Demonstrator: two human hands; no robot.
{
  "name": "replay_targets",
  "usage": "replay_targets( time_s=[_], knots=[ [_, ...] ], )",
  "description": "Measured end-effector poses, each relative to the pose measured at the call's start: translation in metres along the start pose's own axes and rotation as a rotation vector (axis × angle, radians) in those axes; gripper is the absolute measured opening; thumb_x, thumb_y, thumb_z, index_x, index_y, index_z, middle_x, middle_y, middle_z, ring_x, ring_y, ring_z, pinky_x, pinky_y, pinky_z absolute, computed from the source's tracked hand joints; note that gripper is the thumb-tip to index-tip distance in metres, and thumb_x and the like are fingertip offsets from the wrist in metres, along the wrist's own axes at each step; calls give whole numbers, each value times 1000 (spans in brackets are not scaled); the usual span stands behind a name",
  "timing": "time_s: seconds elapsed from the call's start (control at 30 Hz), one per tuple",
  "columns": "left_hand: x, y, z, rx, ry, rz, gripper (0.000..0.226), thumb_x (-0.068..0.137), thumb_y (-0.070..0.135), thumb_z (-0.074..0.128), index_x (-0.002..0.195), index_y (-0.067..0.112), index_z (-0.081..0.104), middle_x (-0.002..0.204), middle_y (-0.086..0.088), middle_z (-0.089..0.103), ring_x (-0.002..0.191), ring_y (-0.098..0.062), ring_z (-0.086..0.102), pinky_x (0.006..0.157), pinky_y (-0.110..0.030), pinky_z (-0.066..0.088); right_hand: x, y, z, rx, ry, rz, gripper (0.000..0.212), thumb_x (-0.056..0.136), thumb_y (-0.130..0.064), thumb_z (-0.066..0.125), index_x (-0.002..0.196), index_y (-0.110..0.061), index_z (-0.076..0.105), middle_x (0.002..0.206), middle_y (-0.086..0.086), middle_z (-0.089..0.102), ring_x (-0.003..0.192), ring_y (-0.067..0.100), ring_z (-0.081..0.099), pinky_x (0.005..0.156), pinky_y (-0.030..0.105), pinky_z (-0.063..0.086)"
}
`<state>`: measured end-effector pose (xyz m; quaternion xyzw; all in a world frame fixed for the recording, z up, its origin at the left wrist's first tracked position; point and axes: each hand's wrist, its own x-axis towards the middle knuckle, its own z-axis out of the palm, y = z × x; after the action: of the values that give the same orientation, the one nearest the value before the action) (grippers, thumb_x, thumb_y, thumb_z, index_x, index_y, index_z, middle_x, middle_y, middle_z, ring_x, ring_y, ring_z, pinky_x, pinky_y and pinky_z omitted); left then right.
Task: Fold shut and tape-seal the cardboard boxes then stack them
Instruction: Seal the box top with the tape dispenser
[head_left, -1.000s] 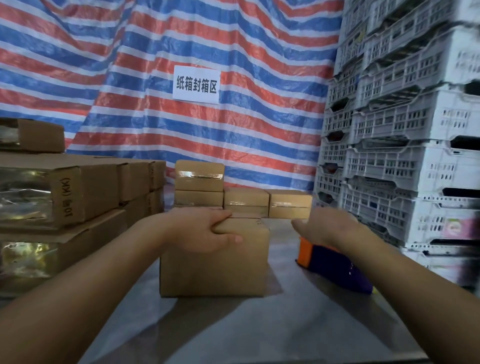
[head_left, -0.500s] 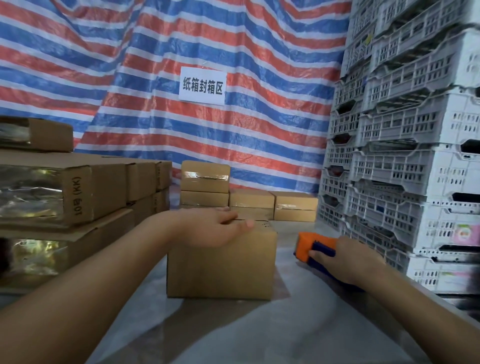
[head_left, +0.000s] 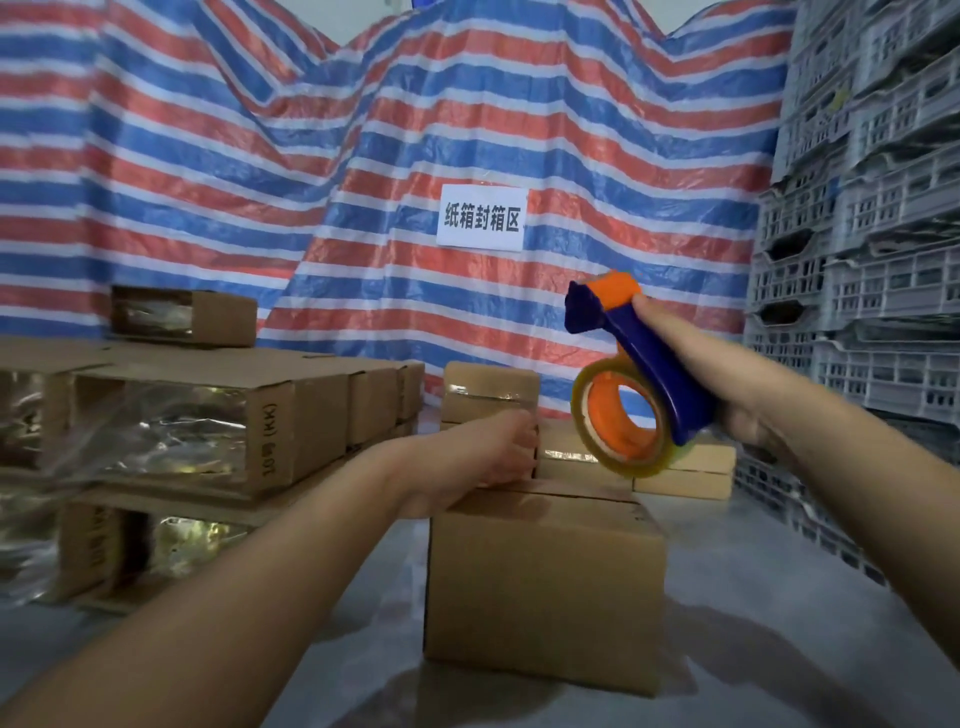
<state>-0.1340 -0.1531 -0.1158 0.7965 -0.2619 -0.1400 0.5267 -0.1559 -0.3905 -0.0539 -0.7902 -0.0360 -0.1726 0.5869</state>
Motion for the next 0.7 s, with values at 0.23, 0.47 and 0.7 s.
replay_targets(
  time_s=[0.23,0.47,0.7],
  knots=[
    [1,-6,-6,-235,13,63,75,105,51,10,135,-3,51,135,-22,58,126,-27,55,114,-40,35,10,0,30,13,-286,61,53,62,-74,69,69,-22,82,74,8,75,55,16,70,49,24,54],
    [11,-11,-14,-486,158,94,88,97,70,14,116,0,63,107,-19,73,105,-29,69,103,-44,46,18,6,35,-40,-346,37,53,65,-73,68,74,-23,81,80,9,76,59,16,70,51,23,54],
    [1,18,-29,-424,327,25,66,97,64,35,94,9,71,94,-9,77,94,-26,72,92,-43,49,19,4,37,-96,-300,-34,75,47,-72,74,97,-16,69,86,13,77,60,20,72,50,24,55]
  ],
)
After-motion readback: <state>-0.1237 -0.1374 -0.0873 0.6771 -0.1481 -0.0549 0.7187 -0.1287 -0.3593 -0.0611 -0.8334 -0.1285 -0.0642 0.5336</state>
